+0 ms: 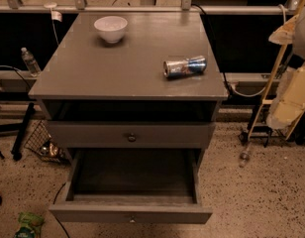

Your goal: Close middle drawer

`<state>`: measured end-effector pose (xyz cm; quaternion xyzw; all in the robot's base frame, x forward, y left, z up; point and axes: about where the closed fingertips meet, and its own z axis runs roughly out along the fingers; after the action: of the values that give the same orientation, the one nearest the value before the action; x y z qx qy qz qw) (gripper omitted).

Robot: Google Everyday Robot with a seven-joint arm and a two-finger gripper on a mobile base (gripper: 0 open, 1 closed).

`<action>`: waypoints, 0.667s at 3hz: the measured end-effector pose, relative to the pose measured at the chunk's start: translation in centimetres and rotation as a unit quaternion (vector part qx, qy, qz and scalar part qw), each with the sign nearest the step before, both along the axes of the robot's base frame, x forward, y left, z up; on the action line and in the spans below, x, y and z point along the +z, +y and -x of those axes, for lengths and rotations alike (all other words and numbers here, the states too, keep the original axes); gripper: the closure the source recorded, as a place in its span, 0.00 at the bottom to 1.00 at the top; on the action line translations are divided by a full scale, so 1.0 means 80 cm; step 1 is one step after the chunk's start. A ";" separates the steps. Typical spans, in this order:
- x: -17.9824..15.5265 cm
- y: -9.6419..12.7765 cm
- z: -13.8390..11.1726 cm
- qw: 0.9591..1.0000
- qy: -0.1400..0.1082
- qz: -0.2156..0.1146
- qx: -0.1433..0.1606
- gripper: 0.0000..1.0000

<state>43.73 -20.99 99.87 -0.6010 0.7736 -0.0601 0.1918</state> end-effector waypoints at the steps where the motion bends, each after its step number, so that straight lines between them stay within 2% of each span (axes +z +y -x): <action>1: 0.000 0.001 0.000 1.000 0.000 0.000 0.000 0.00; 2: -0.052 0.019 0.013 0.999 0.034 -0.028 -0.012 0.00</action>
Offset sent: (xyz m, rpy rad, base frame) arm -0.0183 0.0258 -0.0877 0.1084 0.1594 -0.0384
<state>42.70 -19.50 95.70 -0.5876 0.7883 -0.0203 0.1815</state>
